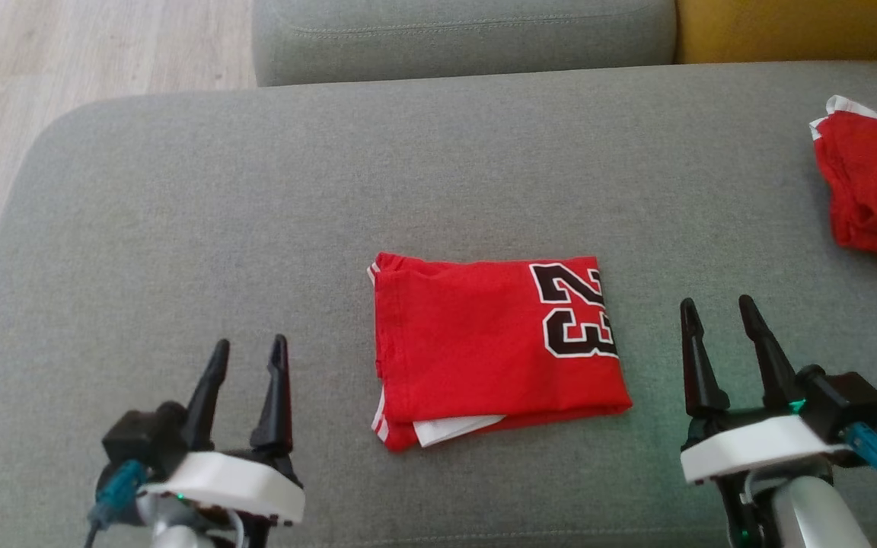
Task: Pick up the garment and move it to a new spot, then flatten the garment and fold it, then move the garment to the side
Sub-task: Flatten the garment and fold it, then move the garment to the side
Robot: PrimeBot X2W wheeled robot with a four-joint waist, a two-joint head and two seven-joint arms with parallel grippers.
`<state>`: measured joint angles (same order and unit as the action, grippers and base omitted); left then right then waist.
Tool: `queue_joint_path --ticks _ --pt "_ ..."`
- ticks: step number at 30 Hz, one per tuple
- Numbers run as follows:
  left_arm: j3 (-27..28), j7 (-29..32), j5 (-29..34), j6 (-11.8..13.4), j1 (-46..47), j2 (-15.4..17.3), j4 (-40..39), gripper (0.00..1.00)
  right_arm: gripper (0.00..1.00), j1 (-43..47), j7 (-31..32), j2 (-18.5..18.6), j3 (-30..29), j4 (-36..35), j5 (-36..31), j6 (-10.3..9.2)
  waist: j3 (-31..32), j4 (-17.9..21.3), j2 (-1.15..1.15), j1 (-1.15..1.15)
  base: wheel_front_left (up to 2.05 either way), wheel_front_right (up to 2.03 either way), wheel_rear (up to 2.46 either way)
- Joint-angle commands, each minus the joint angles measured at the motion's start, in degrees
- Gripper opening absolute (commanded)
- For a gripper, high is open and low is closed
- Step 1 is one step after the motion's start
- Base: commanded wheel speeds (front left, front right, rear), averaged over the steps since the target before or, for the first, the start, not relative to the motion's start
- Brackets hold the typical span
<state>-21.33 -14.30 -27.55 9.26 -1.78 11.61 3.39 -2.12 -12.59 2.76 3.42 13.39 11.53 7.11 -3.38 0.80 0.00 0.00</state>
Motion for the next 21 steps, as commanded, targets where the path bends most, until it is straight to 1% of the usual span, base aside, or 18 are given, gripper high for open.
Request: queue_joint_path --ticks 1,11,21 --pt "2.5 -0.7 0.7 -0.5 1.7 -0.4 -1.6 1.00 1.00 -1.2 0.2 0.1 1.0 -2.4 0.1 0.37 -0.1 -0.1 0.00 0.00 0.00 0.00 0.00" --pt "3.5 -0.7 2.2 -2.8 2.0 -1.9 0.4 1.00 1.00 -1.0 1.1 0.1 1.0 -2.3 0.0 0.37 -0.2 -0.7 0.00 0.00 0.00 0.00 0.00" --pt "4.3 -0.7 2.9 -3.8 1.9 -2.7 1.4 1.00 1.00 -1.0 1.9 0.1 1.4 -2.2 -0.2 0.37 0.0 -0.8 0.00 0.00 0.00 0.00 0.00"
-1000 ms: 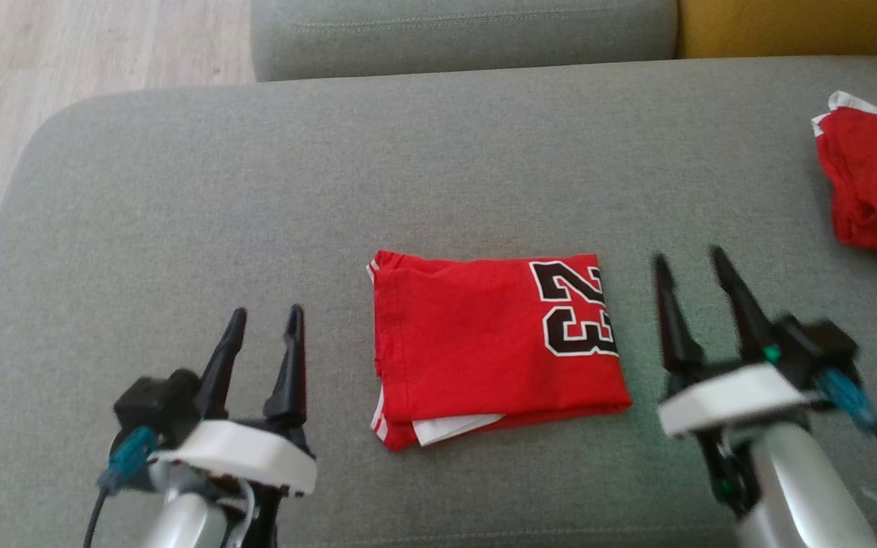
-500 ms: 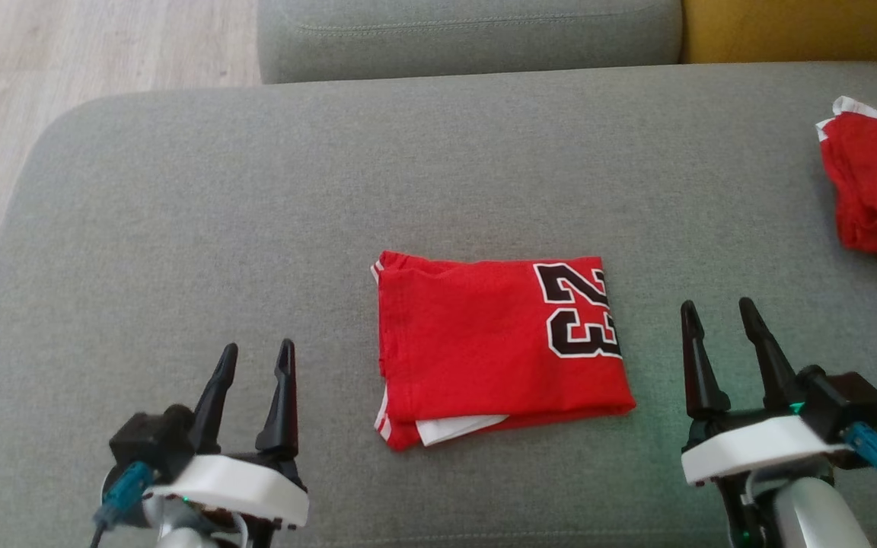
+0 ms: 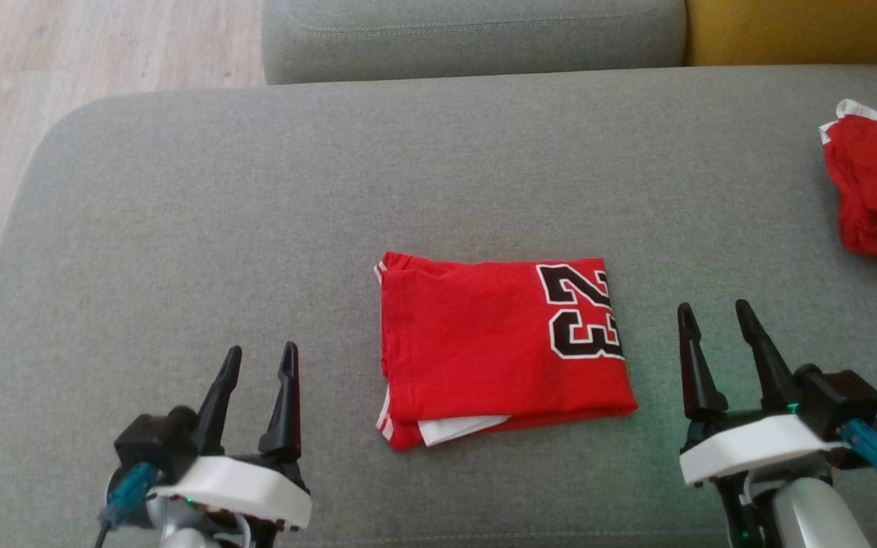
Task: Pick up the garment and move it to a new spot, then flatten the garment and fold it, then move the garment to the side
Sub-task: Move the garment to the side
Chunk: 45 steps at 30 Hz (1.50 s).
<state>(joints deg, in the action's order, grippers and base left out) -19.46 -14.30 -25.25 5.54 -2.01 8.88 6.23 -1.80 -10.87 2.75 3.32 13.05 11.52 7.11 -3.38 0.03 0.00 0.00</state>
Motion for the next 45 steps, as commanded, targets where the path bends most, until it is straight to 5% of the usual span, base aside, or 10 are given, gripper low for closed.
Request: queue_joint_path --ticks 1,7,19,37,38,39,42,45 --pt "2.5 -0.7 0.6 -0.2 2.1 0.0 -1.4 1.00 1.00 -1.3 0.6 0.1 1.3 -1.8 -0.2 0.37 0.0 0.0 0.00 0.00 0.00 0.00 0.00" --pt "2.7 -0.7 1.1 -0.5 2.2 -0.3 -1.5 1.00 1.00 -2.5 7.3 0.1 0.6 -0.6 1.3 0.37 -0.7 -0.2 0.00 0.00 0.00 0.00 0.00" --pt "2.4 -0.7 2.0 -1.7 3.6 -1.7 -0.3 1.00 1.00 -10.6 35.2 3.5 0.9 1.5 5.8 0.37 -2.6 -3.8 0.00 0.00 0.00 0.00 0.00" --pt "3.8 -0.7 4.0 -3.4 4.5 -3.5 0.2 1.00 1.00 -18.2 44.2 6.4 6.3 12.6 15.7 0.37 -6.1 -6.9 0.00 0.00 0.00 0.00 0.00" --pt "3.9 -0.7 4.1 -3.5 4.6 -3.6 0.2 1.00 0.80 -18.4 44.4 6.6 7.0 13.0 16.1 0.37 -6.2 -6.9 0.00 0.00 0.00 0.00 0.00" --pt "4.0 -0.7 4.2 -3.5 4.6 -3.7 0.3 1.00 0.45 -18.7 44.4 6.7 7.5 13.3 16.6 0.37 -6.3 -6.9 0.00 0.00 0.00 0.00 0.00" --pt "4.4 -0.7 4.4 -3.6 4.6 -3.9 0.3 1.00 0.00 -19.4 43.8 7.1 9.0 14.1 17.5 0.37 -6.4 -6.5 0.00 0.00 0.00 0.00 0.00" --pt "4.9 -0.7 4.7 -3.8 4.5 -4.0 0.2 1.00 0.00 -20.5 41.5 7.8 9.5 14.3 17.7 0.37 -6.6 -5.3 0.00 0.00 0.00 0.00 0.00"
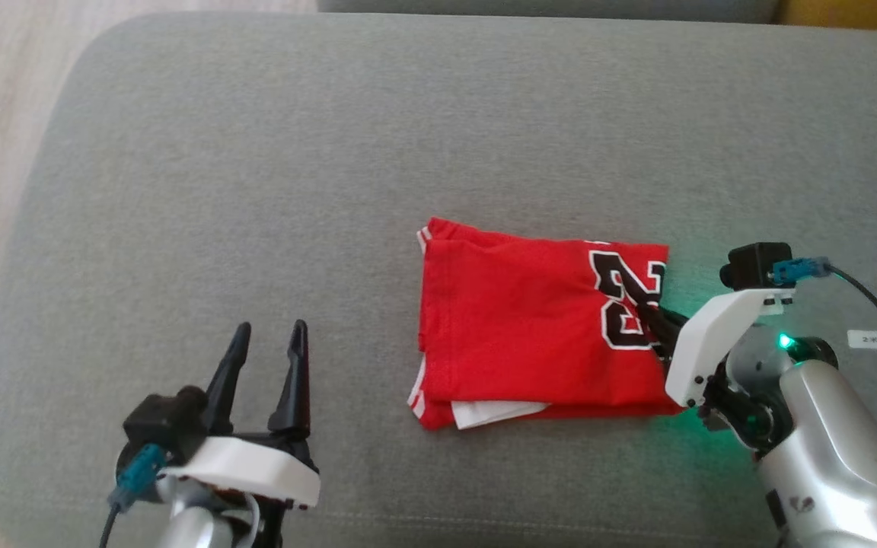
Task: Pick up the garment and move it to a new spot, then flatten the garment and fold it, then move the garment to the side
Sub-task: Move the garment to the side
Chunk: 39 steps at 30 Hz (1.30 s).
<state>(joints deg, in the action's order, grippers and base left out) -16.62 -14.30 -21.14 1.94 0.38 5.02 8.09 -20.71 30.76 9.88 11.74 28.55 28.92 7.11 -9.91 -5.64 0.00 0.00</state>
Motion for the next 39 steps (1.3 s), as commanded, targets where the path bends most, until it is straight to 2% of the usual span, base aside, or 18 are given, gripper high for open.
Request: queue_joint_path --ticks 1,6,13,17,21,28,39 --pt "2.2 -0.7 0.7 -0.2 2.1 -0.1 -1.8 1.00 0.00 -2.1 -1.1 1.0 1.0 -1.1 0.2 0.37 -0.1 1.0 0.00 0.00 0.00 0.00 0.00" --pt "2.7 -0.7 1.4 -0.5 2.3 -0.1 -2.7 1.00 0.00 -4.5 -3.7 4.0 0.1 -2.0 -0.7 0.37 -0.8 5.6 0.00 0.00 0.00 0.00 0.00" --pt "2.3 -0.7 2.5 -0.8 4.2 0.3 -4.3 1.00 0.00 -7.4 -3.3 8.6 -1.8 -6.5 -2.0 0.37 -4.3 16.5 0.00 0.00 0.00 0.00 0.00" --pt "1.7 0.0 3.3 -1.2 6.7 1.0 -5.1 1.00 0.00 -9.7 -3.2 8.7 -3.0 -9.3 -3.0 0.37 -8.2 23.8 0.00 0.00 0.00 0.00 0.00" --pt "0.9 1.0 4.1 -1.5 9.1 1.5 -5.7 1.00 0.00 -11.2 -3.8 7.3 -3.5 -10.2 -3.3 0.37 -11.0 27.4 0.00 0.00 0.00 0.00 0.00" --pt "0.0 1.8 4.7 -1.5 11.0 1.7 -6.4 1.00 0.00 -12.1 -5.1 6.3 -4.1 -10.3 -3.7 0.37 -12.5 28.8 0.00 0.00 0.00 0.00 0.00" --pt "0.2 0.8 3.8 -1.1 11.2 1.3 -6.0 1.00 0.00 -17.8 -4.4 6.9 -6.5 -10.9 -5.5 0.37 -11.0 23.7 0.00 0.00 0.00 0.00 0.00"
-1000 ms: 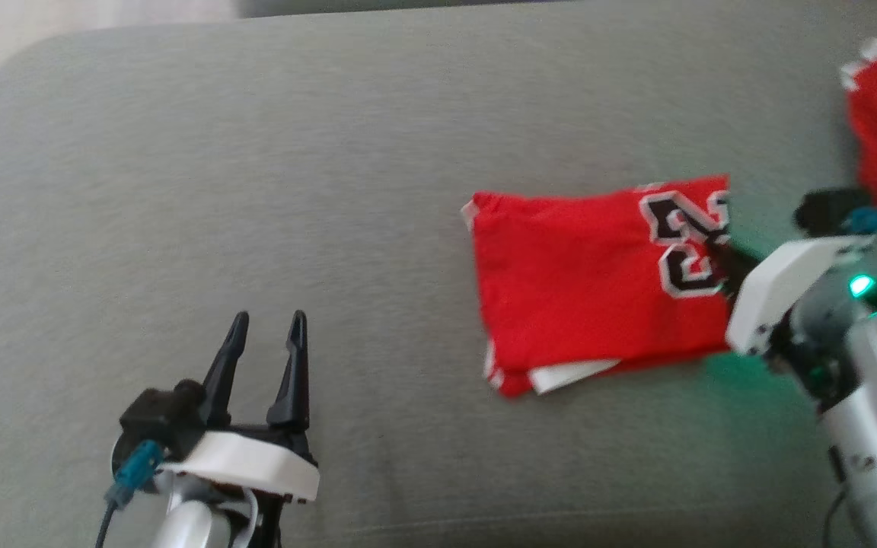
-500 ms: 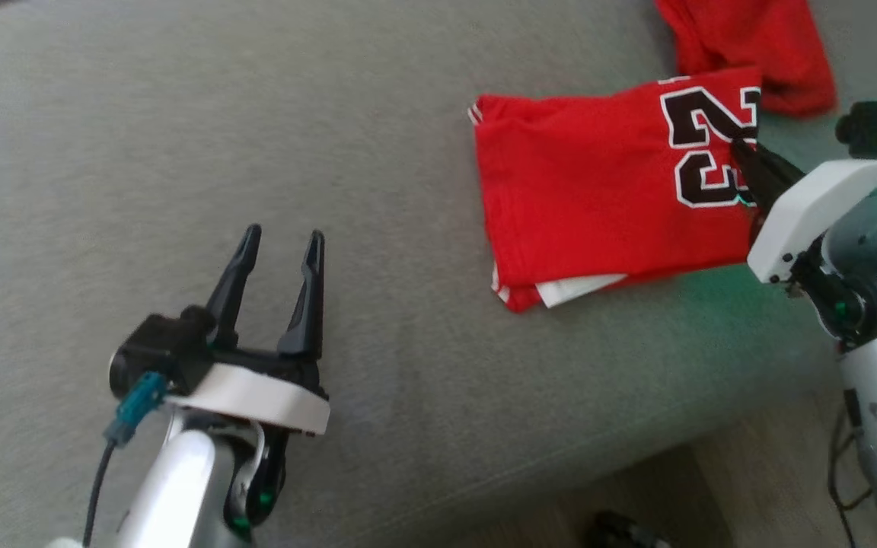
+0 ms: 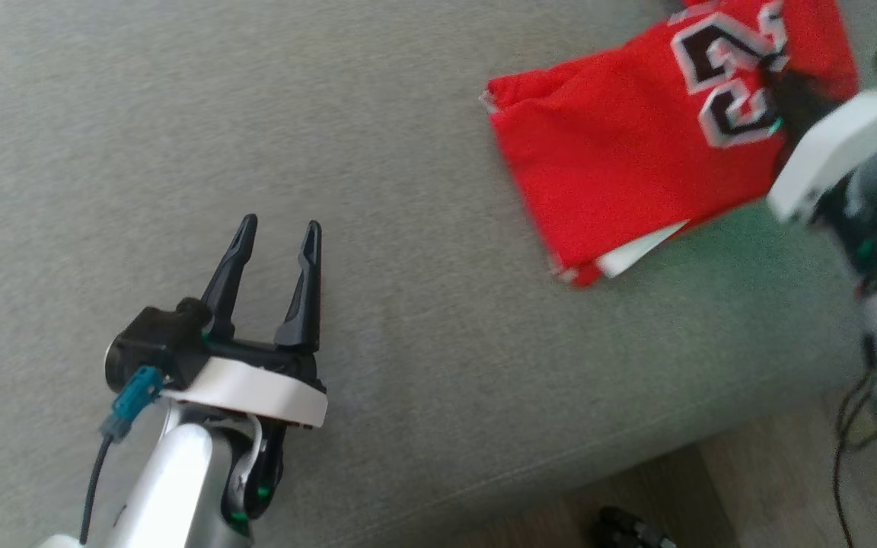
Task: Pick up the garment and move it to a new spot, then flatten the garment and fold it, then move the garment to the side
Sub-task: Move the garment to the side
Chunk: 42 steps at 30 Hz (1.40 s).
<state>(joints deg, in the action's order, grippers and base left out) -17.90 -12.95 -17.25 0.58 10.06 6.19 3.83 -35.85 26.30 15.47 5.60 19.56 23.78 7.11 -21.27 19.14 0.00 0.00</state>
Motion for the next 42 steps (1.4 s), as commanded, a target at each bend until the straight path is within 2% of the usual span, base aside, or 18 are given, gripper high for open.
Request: queue_joint_path --ticks 1,10,16,22,25,30,40,41,42 --pt "1.4 -0.7 -0.2 0.3 1.5 0.0 -1.7 1.00 0.00 -3.9 0.3 1.4 -1.1 -1.3 -0.9 0.37 0.4 -1.7 0.00 0.00 0.00 0.00 0.00" --pt "1.3 -1.5 -0.8 0.3 2.0 -0.8 -1.1 1.00 0.00 -15.0 2.2 2.4 -8.0 6.6 -7.6 0.37 -0.2 -6.8 0.00 0.00 0.00 0.00 0.00" --pt "0.7 -1.8 -1.0 0.1 2.1 -1.4 -0.8 1.00 0.00 -19.2 6.0 8.1 -10.2 9.1 -12.5 0.37 -0.4 -9.4 0.00 0.00 0.00 0.00 0.00" --pt "-0.1 -2.0 -1.1 -0.2 2.1 -1.9 -0.6 1.00 0.00 -20.0 9.8 15.4 -11.1 8.0 -16.3 0.37 -0.8 -11.4 0.00 0.00 0.00 0.00 0.00" --pt "-0.2 -2.0 -1.0 -0.2 2.1 -2.1 -0.7 1.00 0.00 -19.5 10.1 17.7 -11.5 7.3 -18.8 0.37 -1.3 -11.9 0.00 0.00 0.00 0.00 0.00" --pt "-0.2 -2.0 -0.8 -0.3 2.2 -2.1 -0.5 1.00 0.00 -18.5 9.6 17.1 -11.8 7.5 -21.8 0.37 -2.0 -12.2 0.00 0.00 0.00 0.00 0.00" --pt "-0.3 -2.0 -0.2 -0.6 2.3 -1.9 -0.1 1.00 0.00 -16.3 6.7 15.4 -14.7 10.9 -32.4 0.37 -3.1 -12.9 0.00 0.00 0.00 0.00 0.00" --pt "-0.2 -2.0 -0.2 -0.6 2.2 -1.9 -0.1 1.00 0.23 -16.2 6.4 14.8 -15.4 10.6 -33.5 0.37 -3.1 -12.8 0.00 0.00 0.00 0.00 0.00" --pt "-0.2 -2.0 -0.1 -0.6 2.1 -1.9 0.0 1.00 0.91 -16.0 6.1 14.2 -16.1 10.4 -34.4 0.37 -3.1 -12.8 0.00 0.00 0.00 0.00 0.00"
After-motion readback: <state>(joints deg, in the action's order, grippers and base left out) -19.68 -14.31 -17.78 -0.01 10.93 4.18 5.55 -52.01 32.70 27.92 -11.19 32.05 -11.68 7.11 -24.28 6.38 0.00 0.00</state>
